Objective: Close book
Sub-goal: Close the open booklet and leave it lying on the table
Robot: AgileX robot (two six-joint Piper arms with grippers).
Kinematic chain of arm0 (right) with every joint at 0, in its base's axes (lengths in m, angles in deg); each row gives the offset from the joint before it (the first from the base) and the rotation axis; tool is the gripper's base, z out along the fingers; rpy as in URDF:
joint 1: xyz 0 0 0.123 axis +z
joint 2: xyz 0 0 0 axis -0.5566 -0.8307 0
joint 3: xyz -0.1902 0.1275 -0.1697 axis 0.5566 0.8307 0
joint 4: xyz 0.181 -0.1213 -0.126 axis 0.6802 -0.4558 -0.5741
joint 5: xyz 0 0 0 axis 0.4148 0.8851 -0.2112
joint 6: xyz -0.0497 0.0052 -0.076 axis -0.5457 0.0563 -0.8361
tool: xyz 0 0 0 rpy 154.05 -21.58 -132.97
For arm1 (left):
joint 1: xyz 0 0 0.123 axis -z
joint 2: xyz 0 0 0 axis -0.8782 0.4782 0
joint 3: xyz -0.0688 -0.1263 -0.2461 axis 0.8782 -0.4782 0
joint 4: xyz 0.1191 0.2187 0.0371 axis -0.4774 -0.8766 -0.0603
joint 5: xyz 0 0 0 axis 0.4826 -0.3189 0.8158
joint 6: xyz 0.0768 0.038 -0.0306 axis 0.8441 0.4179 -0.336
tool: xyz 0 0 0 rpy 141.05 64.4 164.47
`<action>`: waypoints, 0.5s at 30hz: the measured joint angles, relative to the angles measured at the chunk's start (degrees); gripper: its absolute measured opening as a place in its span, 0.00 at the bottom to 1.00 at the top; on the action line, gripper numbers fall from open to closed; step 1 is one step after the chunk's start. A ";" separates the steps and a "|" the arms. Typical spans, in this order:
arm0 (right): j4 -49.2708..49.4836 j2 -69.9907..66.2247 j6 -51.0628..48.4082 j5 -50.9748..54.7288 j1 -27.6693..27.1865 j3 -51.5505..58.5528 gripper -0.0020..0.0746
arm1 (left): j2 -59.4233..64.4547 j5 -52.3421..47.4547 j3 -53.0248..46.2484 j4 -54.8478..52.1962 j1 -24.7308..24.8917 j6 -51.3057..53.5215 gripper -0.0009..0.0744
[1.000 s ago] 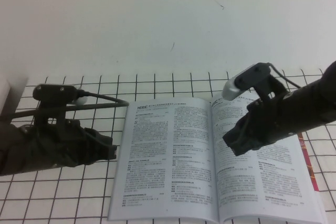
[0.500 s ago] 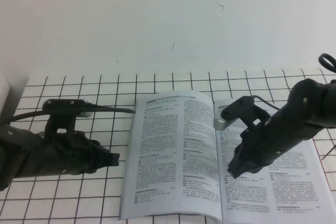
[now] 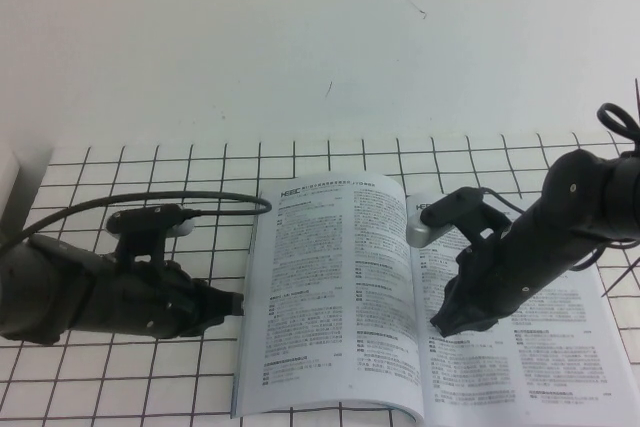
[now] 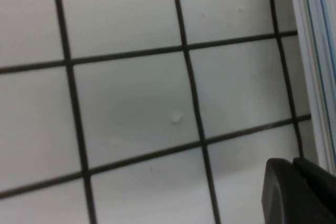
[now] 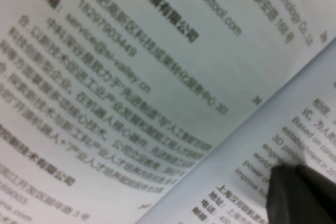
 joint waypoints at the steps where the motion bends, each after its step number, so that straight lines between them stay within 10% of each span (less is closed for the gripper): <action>1: 0.11 0.00 0.00 0.07 -0.14 0.00 0.02 | 0.61 -0.61 0.76 0.00 0.00 0.00 0.01; 15: 1.14 -0.13 0.00 0.07 -0.17 0.00 0.02 | 7.57 -5.04 6.65 3.59 0.00 -0.68 0.01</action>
